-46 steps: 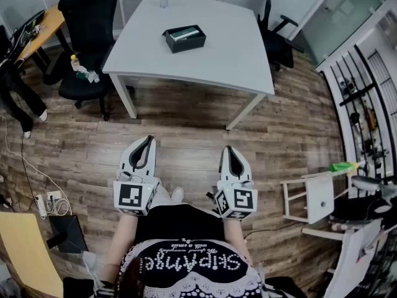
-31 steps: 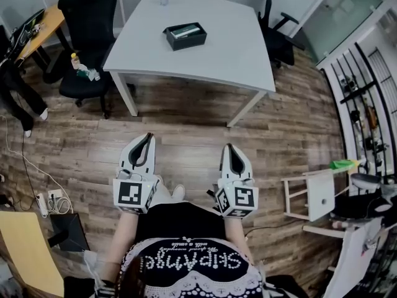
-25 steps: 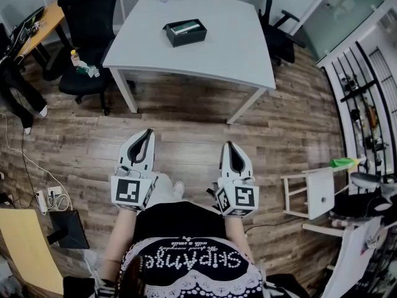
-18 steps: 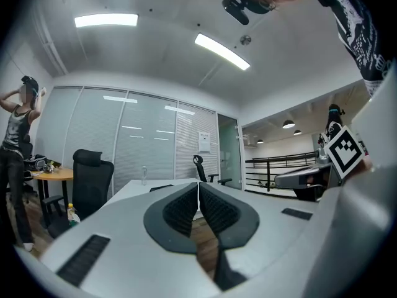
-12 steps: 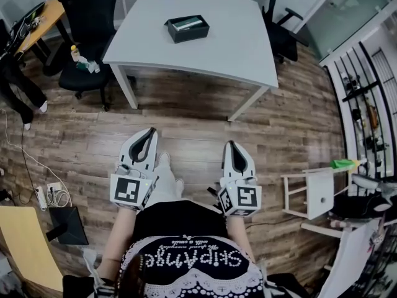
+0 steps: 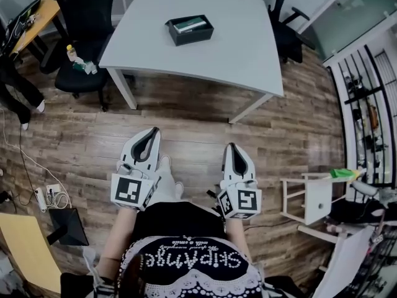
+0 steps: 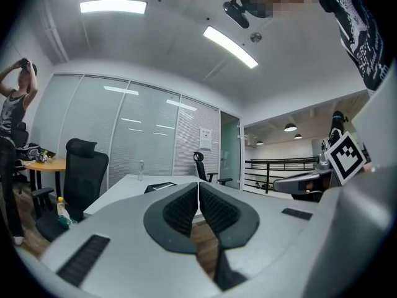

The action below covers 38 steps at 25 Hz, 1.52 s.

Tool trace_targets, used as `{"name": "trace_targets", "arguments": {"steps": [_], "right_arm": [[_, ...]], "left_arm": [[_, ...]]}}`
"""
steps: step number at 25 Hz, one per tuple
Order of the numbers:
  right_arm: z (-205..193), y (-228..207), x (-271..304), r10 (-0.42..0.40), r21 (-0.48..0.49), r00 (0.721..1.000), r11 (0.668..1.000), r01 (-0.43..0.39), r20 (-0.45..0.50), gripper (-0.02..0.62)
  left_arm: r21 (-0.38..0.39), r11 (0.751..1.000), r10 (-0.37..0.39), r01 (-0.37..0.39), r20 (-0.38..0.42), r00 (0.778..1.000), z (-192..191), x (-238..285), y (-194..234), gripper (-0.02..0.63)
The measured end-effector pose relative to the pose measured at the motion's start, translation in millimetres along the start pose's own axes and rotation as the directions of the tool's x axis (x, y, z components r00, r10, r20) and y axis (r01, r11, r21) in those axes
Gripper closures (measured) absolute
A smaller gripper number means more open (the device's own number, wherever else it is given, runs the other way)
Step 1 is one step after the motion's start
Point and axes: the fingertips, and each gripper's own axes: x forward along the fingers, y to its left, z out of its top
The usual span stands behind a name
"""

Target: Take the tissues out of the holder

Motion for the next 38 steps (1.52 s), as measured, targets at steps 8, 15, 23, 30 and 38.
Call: {"name": "trace_targets", "arguments": {"steps": [8,15,23,30,38], "right_arm": [[30,-3,69,-0.024,0.003,1.0,1.0,0.024,0.016,0.56],[40,-7,107,-0.058,0.013,0.998,0.998,0.058,0.024,0.56],[41,0,136,-0.066,0.012,0.998,0.998,0.066,0.013,0.56],[44,8,154,-0.039,0.006,0.999,0.999,0.039,0.0,0.56],[45,-7,180,-0.021,0.007,0.999,1.0,0.021,-0.024,0.56]], "left_arm": [[0.0,0.999,-0.05,0.05,-0.003,0.999,18,59,38,0.569],[-0.005,0.999,-0.044,0.044,-0.011,0.999,22,96,72,0.569],[-0.027,0.999,-0.021,0.02,-0.028,0.999,13,104,108,0.569],[-0.045,0.999,-0.025,0.023,-0.035,0.999,3,110,116,0.571],[-0.063,0.998,0.0,-0.002,-0.04,0.999,3,136,126,0.571]]}}
